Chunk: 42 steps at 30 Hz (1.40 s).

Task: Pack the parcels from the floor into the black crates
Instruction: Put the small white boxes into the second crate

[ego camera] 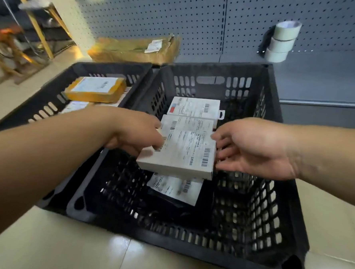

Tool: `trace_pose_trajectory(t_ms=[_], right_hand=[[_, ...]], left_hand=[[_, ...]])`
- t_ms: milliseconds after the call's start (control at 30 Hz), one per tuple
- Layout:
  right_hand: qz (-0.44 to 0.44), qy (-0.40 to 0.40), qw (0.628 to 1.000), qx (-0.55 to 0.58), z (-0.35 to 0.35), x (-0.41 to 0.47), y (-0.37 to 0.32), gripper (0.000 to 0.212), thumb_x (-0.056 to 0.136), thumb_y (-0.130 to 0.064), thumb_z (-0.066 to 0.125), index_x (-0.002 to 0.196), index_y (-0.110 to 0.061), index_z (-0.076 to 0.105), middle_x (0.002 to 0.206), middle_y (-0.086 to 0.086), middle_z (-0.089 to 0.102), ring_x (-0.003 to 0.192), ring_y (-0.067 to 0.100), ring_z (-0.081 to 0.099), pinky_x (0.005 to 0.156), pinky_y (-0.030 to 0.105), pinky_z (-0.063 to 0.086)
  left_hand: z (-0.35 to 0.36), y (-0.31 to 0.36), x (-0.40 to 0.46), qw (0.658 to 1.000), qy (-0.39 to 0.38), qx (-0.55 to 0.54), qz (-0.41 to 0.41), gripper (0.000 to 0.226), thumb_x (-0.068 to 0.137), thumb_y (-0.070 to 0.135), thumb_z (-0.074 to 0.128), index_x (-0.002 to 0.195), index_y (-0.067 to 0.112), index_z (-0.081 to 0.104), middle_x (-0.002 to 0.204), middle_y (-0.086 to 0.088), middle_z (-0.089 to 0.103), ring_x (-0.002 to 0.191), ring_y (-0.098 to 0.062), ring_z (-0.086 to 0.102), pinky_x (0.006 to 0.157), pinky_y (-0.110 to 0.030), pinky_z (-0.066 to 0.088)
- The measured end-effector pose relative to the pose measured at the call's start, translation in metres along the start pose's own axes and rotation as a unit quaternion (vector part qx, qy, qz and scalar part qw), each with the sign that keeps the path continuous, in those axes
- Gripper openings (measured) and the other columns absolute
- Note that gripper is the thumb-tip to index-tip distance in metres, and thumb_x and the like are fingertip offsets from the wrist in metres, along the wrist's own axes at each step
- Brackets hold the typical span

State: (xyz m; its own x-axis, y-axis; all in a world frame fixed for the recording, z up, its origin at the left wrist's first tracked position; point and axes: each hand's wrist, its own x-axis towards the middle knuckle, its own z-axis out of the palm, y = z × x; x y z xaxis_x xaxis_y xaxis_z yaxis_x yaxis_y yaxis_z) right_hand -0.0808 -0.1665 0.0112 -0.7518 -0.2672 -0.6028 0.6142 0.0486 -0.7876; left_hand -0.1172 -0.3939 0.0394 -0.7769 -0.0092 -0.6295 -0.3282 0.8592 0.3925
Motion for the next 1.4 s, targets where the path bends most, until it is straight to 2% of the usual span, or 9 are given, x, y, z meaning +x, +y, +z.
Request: trace_pose_trajectory(t_ms=[100, 233, 367, 533, 767, 900, 1033, 1167, 1400], right_hand=[[0.055, -0.013, 0.998, -0.027, 0.011, 0.012, 0.017, 0.032, 0.095, -0.003, 0.051, 0.124, -0.014, 0.061, 0.093, 0.008, 0.079, 0.074, 0.015, 0.077, 0.075, 0.031, 0.061], [0.112, -0.009, 0.991, -0.073, 0.023, 0.024, 0.043, 0.035, 0.092, 0.003, 0.050, 0.119, -0.015, 0.064, 0.097, 0.003, 0.079, 0.075, 0.012, 0.075, 0.073, 0.028, 0.059], [0.147, 0.014, 0.981, -0.124, 0.036, 0.036, 0.063, 0.030, 0.086, 0.004, 0.057, 0.113, -0.008, 0.064, 0.113, 0.017, 0.070, 0.089, 0.021, 0.056, 0.074, 0.030, 0.060], [0.175, 0.020, 0.970, -0.165, 0.051, 0.047, 0.074, 0.025, 0.084, 0.001, 0.060, 0.109, -0.004, 0.062, 0.114, 0.016, 0.064, 0.107, 0.029, 0.067, 0.082, 0.038, 0.062], [0.177, 0.009, 0.962, -0.210, 0.062, 0.058, 0.084, 0.023, 0.088, 0.005, 0.055, 0.109, -0.002, 0.061, 0.118, 0.020, 0.062, 0.084, 0.026, 0.063, 0.084, 0.037, 0.061], [0.146, 0.006, 0.958, -0.248, 0.064, 0.055, 0.083, 0.013, 0.085, 0.008, 0.049, 0.087, -0.004, 0.051, 0.091, 0.013, 0.061, 0.065, 0.022, 0.055, 0.042, 0.019, 0.042], [0.121, -0.010, 0.949, -0.290, 0.071, 0.053, 0.080, 0.019, 0.080, 0.009, 0.046, 0.077, -0.009, 0.048, 0.075, 0.014, 0.065, 0.055, 0.021, 0.047, 0.052, 0.024, 0.033], [0.122, -0.026, 0.933, -0.337, 0.079, 0.056, 0.082, 0.029, 0.078, 0.010, 0.047, 0.061, -0.013, 0.044, 0.049, 0.003, 0.040, 0.042, 0.017, 0.033, 0.044, 0.020, 0.023], [0.150, -0.072, 0.908, -0.383, 0.081, 0.056, 0.075, 0.023, 0.088, 0.004, 0.051, 0.074, -0.014, 0.047, 0.065, 0.005, 0.043, 0.039, 0.015, 0.036, 0.039, 0.010, 0.026]], left_hand=[[0.010, -0.012, 0.003, 0.994, -0.064, 0.086, -0.020, 0.072, 0.088, 0.014, 0.064, 0.151, 0.037, 0.039, 0.120, -0.005, 0.059, 0.069, -0.013, 0.063, 0.059, -0.019, 0.051], [0.033, -0.021, 0.010, 0.974, -0.119, 0.190, -0.016, 0.069, 0.089, 0.011, 0.057, 0.153, 0.026, 0.036, 0.093, -0.005, 0.060, 0.051, -0.014, 0.051, 0.040, -0.017, 0.038], [0.047, -0.027, 0.017, 0.945, -0.143, 0.293, -0.012, 0.061, 0.086, 0.014, 0.056, 0.146, 0.010, 0.047, 0.100, -0.012, 0.065, 0.058, -0.024, 0.057, 0.043, -0.022, 0.041], [0.056, -0.032, 0.027, 0.905, -0.150, 0.397, 0.007, 0.072, 0.084, 0.023, 0.064, 0.150, 0.007, 0.038, 0.084, -0.012, 0.071, 0.062, -0.026, 0.060, 0.049, -0.025, 0.042], [0.067, -0.038, 0.035, 0.864, -0.147, 0.479, 0.047, 0.069, 0.089, 0.032, 0.069, 0.148, 0.006, 0.045, 0.066, -0.001, 0.049, 0.045, -0.013, 0.045, 0.027, -0.013, 0.029], [0.069, -0.039, 0.040, 0.850, -0.161, 0.497, 0.070, 0.052, 0.090, 0.042, 0.071, 0.131, 0.011, 0.059, 0.096, 0.001, 0.060, 0.060, -0.008, 0.044, 0.050, -0.025, 0.039], [0.068, -0.037, 0.043, 0.833, -0.177, 0.522, 0.057, 0.034, 0.088, 0.049, 0.072, 0.079, 0.019, 0.060, 0.080, 0.006, 0.052, 0.063, -0.009, 0.047, 0.053, -0.027, 0.037], [0.070, -0.040, 0.045, 0.829, -0.204, 0.518, 0.052, 0.061, 0.087, 0.049, 0.072, 0.135, 0.015, 0.056, 0.118, -0.005, 0.065, 0.102, -0.025, 0.065, 0.074, -0.033, 0.049], [0.074, -0.039, 0.050, 0.822, -0.221, 0.522, 0.063, 0.066, 0.094, 0.045, 0.065, 0.149, 0.015, 0.044, 0.130, -0.005, 0.056, 0.106, -0.023, 0.055, 0.078, -0.034, 0.045]])
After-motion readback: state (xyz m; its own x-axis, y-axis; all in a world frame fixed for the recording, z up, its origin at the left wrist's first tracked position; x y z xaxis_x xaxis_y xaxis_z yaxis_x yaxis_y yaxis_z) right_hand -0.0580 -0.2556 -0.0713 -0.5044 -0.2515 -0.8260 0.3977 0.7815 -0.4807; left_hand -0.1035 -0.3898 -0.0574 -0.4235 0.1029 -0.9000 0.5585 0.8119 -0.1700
